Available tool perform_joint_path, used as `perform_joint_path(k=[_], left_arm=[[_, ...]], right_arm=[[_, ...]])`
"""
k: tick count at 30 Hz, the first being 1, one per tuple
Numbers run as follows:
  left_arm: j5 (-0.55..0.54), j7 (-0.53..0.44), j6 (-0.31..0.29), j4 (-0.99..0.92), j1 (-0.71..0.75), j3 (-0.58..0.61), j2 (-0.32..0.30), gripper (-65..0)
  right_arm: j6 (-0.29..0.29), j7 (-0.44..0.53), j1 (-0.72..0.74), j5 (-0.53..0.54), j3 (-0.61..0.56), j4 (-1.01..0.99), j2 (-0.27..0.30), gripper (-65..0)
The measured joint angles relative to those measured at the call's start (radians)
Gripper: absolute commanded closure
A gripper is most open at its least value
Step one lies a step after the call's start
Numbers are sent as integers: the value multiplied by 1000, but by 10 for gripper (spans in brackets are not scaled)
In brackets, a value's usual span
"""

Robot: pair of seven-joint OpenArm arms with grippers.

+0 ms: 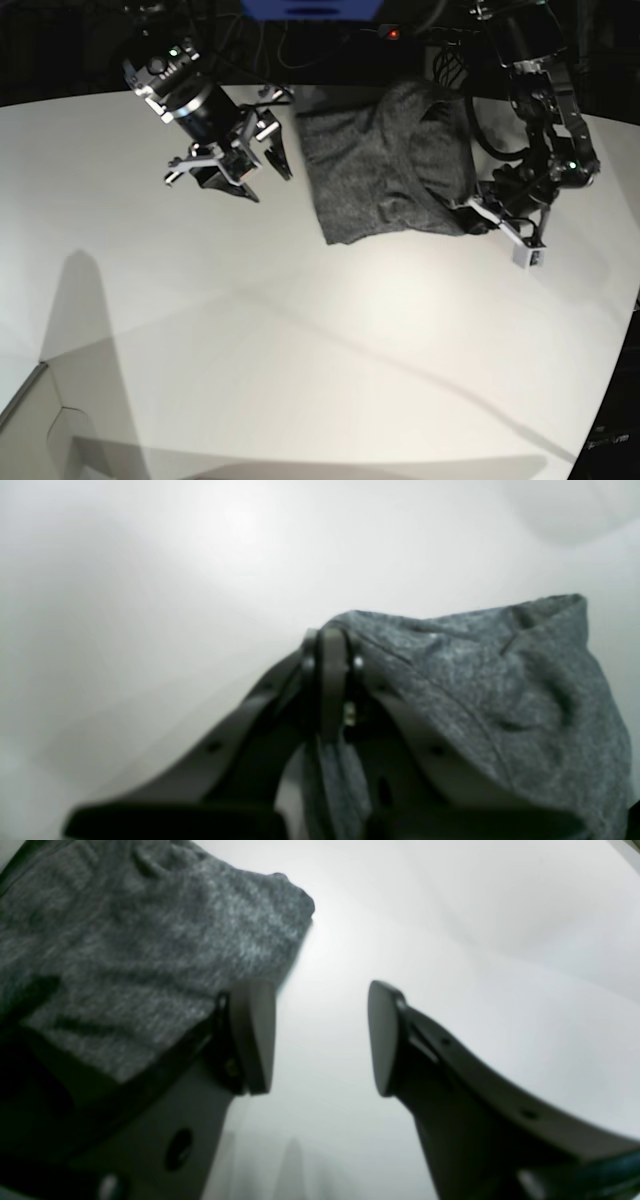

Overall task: Layout the t-shirt on the table in an organized manner, then fold the t-shirt properly
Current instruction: 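Tuck the bundle's loose edge under with the left gripper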

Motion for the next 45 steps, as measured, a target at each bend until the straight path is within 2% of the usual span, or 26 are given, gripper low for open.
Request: perform_joint_path(k=[7,15,18,24,27,31,34,39,42,45], left_arm=[[-7,-3,0,-2,-19,-5,-49,0],[0,0,0,-11,-52,-5,-48,0],[0,-2,-3,-77,-69,-5,-48,-1],[0,2,-5,-129,-67,-6,-82,-8],[-1,3,-5,-128,-64,-5,-82,-84],[-5,7,-7,-105,-38,-4,-98,-282],[-2,11,-8,-56,-8,-18,-98,-378],[-34,26,-9,55,59,-131,-87,-429],[-135,113,-11,89,103,-188,-77,-429],[-250,147,-8,90,137,-210,-72,-429]], right_arm=[[0,0,0,0,0,0,0,-302],[0,0,3,0,0,0,0,-302],[0,0,3,0,0,0,0,-302],[0,0,2,-2,0,0,0,-302],[0,0,3,-2,0,0,0,-302],[0,0,5,-2,0,0,0,-302],[0,0,8,-2,0,2,0,-302],[3,0,8,-4,34,3,1,-302],[3,3,8,-3,30,4,0,-302],[3,2,8,-3,31,4,0,-302]])
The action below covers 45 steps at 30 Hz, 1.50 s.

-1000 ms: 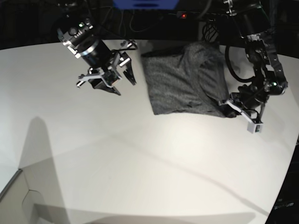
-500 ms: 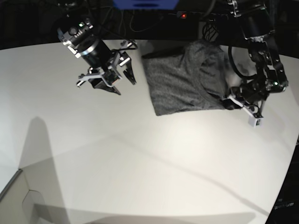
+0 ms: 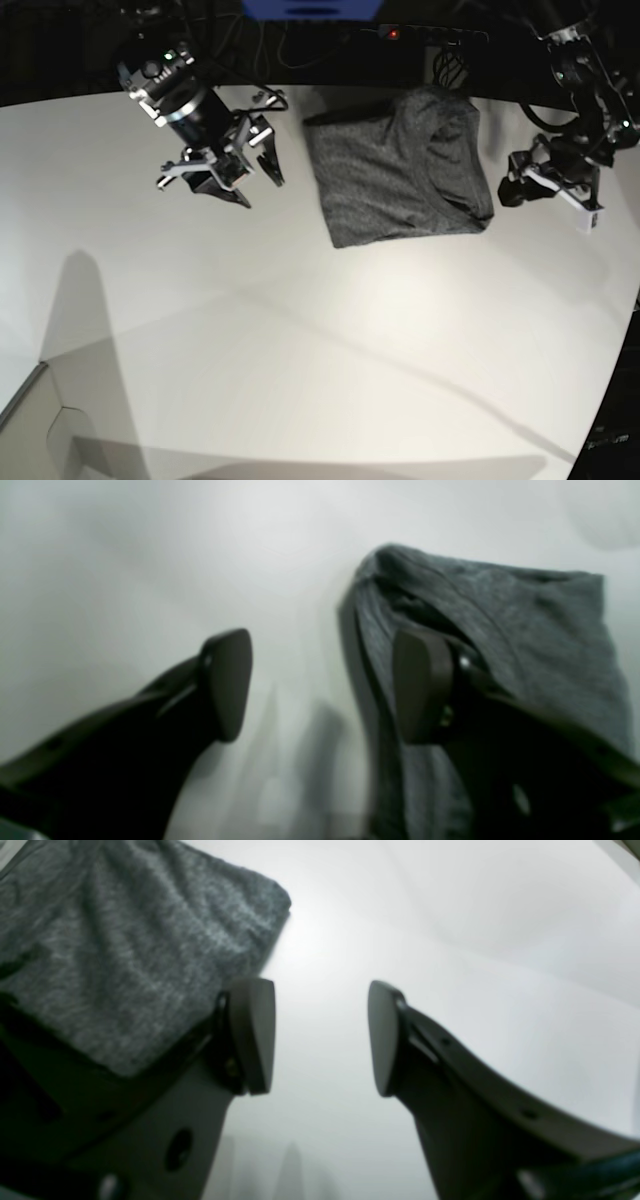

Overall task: Layout the t-shirt on the table in an organized manner, then fold the t-shirt properly
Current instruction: 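Tuck the bundle's loose edge under with the left gripper, then grasp the folded bundle with the left gripper and rotate it square on the table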

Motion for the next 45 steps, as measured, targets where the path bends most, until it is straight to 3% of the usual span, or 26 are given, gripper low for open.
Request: perform_joint_path(k=[5,10,19,22,28,38,41,44,45], left_arm=[[-118,8,2,10,35,4,89,-429],[-103,13,5,7,39,3,130,-429],[-109,6,8,2,63,4,98,-429],[-61,2,13,-25,67,52,87,-429],[-48,-10,8,-32,68,124,102,-429],[-61,-31,-15,-67,59,130,130,-420],[-96,-58,-19,-134,45,132,121,-297],[-108,-68,-22,-198,31,129,118,-33],[-113,-64,-25,-215,18,129,118,0]], right_arm=[[0,1,0,0,-1,0,0,-302],[0,0,0,0,0,0,1,-302],[0,2,0,0,-1,0,0,-302],[0,1,0,0,-1,0,0,-302],[0,1,0,0,0,0,2,-302],[0,1,0,0,0,0,1,-302],[0,2,0,1,30,1,0,-302],[0,0,1,0,76,1,1,-302],[1,2,1,0,93,1,0,-302]])
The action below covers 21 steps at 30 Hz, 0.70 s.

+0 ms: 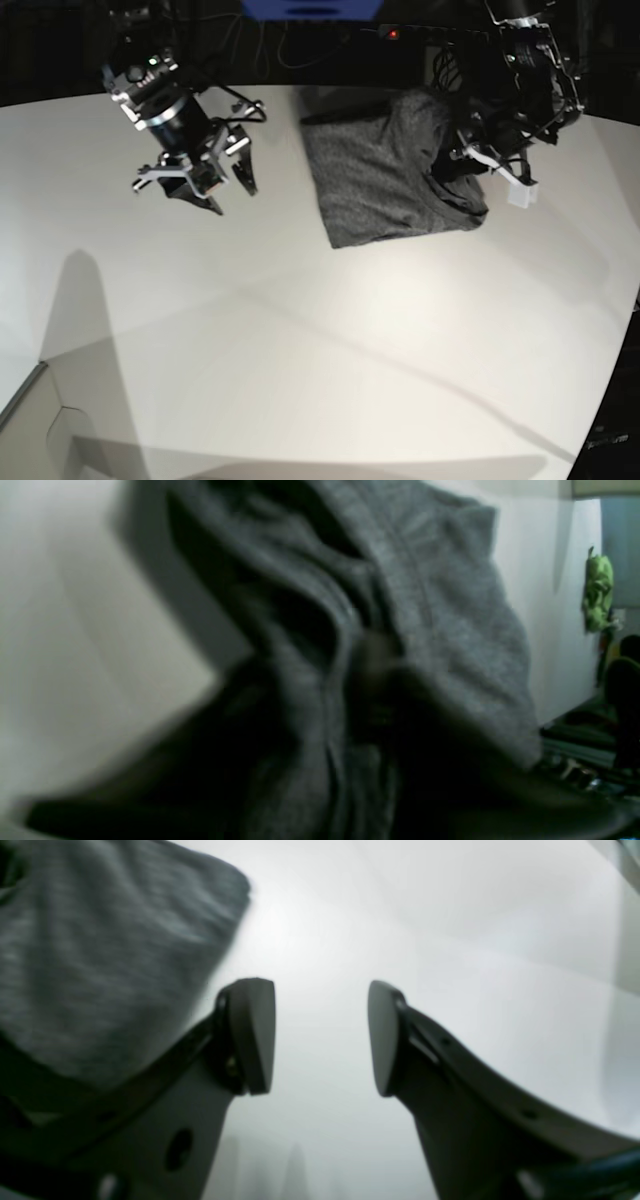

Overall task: Layout the t-shirt on the table in an organized manner, then fold the t-shirt properly
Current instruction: 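Grasp the folded bundle with the left gripper and rotate it square on the table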

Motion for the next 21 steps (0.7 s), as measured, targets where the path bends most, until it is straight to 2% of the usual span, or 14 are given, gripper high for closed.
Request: perform_joint_path(k=[2,4,8,14,19,21], left_arm=[[-7,10,-6,-42,-31,21,-14,-25],[-4,12,-10,-79,-74,80,-45,0],[16,13,-12,-118,-149,217,-105,-2],[105,40,14,-138,-340,567,-213,-2],[130,-121,21,-147,-527,966,-287,-2],[126,-205,22,-164,-592,1095,-293,-2]], right_arm=[[0,0,0,2,47,0,-1,-302],[0,0,0,0,101,0,3,-302],[3,1,0,3,180,0,-3,-302],[3,1,0,3,303,0,-9,-302],[1,-2,0,3,381,0,-11,-302],[2,-3,0,2,410,0,-19,-302]])
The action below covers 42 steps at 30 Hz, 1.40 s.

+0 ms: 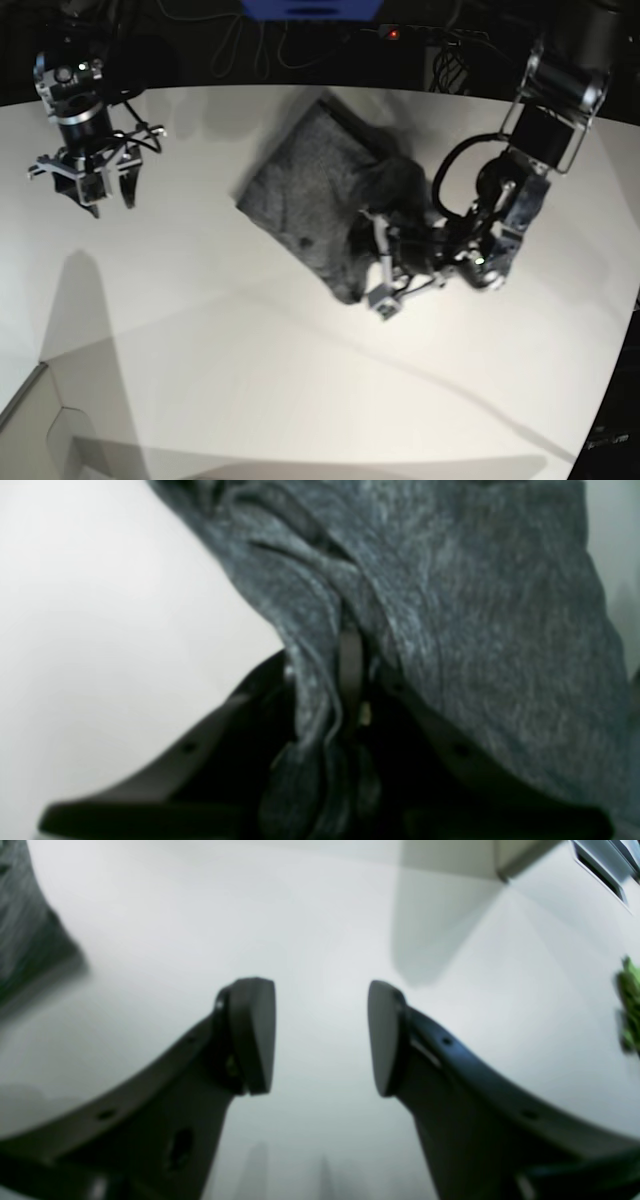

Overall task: Layout the t-shirt on the table in an organized manner, then fold the t-shirt properly
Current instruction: 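Grasp the folded bundle with the left gripper and rotate it square on the table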

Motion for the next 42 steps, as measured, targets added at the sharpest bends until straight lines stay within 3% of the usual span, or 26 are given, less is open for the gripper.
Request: perform_joint_path(k=[6,10,12,15,19,28,34,39,42], left_arm=[[19,-203,3,-161,-171,367,55,-2],[113,-356,-107,-271,-241,514,138,-2],[195,-387,-172,-316,-246,519,198,-2],[304,-414,-221,-359,-246,518,274,-2],[457,-418,-228,-369,-246,519,340,-2],[556,-438,-232,-369,-246,519,360,-4],[589,-399,-243,-387,-237,379,354,-5],[604,-391,-228,-388,-238,362,346,-7],[604,-388,-228,-387,-238,362,346,-68]], right_arm=[[0,3,0,0,113,0,-44,-302],[1,0,-2,0,156,0,-48,-302],[0,0,-3,0,167,0,-48,-302],[1,0,-8,0,183,0,-52,-302],[1,0,-9,0,194,0,-52,-302],[1,0,-27,1,193,0,-53,-302],[1,-1,-25,0,193,0,-68,-302],[1,0,-26,0,188,0,-72,-302],[1,0,-26,0,188,0,-72,-302]])
